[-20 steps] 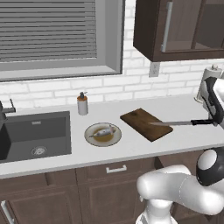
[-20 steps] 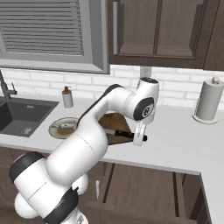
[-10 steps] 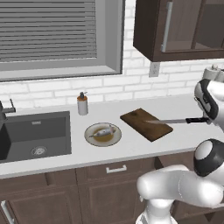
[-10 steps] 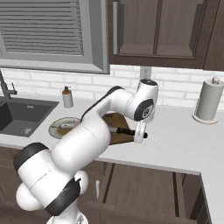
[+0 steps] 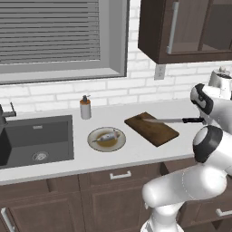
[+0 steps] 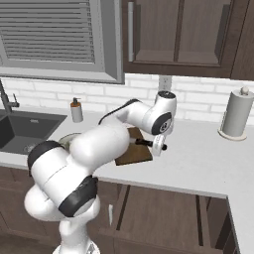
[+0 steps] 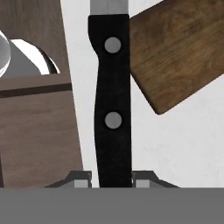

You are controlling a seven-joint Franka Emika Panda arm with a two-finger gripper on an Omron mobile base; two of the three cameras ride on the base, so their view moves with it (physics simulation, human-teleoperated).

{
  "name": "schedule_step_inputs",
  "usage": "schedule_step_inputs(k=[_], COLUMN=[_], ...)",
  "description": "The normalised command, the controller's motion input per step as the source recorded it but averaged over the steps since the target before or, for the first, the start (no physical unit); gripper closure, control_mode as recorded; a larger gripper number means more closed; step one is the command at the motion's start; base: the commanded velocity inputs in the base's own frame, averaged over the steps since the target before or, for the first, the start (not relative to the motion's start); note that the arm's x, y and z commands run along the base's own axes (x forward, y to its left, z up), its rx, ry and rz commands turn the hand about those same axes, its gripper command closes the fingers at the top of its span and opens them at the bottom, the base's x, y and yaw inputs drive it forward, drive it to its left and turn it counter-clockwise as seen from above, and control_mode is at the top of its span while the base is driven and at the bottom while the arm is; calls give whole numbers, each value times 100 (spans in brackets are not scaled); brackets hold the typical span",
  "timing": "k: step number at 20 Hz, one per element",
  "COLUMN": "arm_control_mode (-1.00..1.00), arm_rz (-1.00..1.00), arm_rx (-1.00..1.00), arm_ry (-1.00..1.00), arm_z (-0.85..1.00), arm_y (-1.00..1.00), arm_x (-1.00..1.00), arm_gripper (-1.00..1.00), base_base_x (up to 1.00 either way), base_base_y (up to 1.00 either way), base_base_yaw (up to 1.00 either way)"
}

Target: Pick up the knife from the drawer and place it on the cutting board. Then place the meat from the plate to the cutting board.

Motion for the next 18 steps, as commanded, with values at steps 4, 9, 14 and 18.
schedule_step_inputs(k=[4, 9, 14, 18], arm_control_mode=[-100, -100, -100, -100], arm_rz=[-3, -3, -3, -4], arm_rx=[0, 0, 0, 0], arm_ry=[-2, -1, -2, -2], arm_z=[-26, -28, -27, -20], arm_y=[0, 0, 1, 5], arm_x=[55, 56, 52, 48], arm_gripper=[100, 100, 100, 100], base_base_x=[0, 0, 0, 0], base_base_y=[0, 0, 0, 0], base_base_yaw=[0, 0, 0, 0])
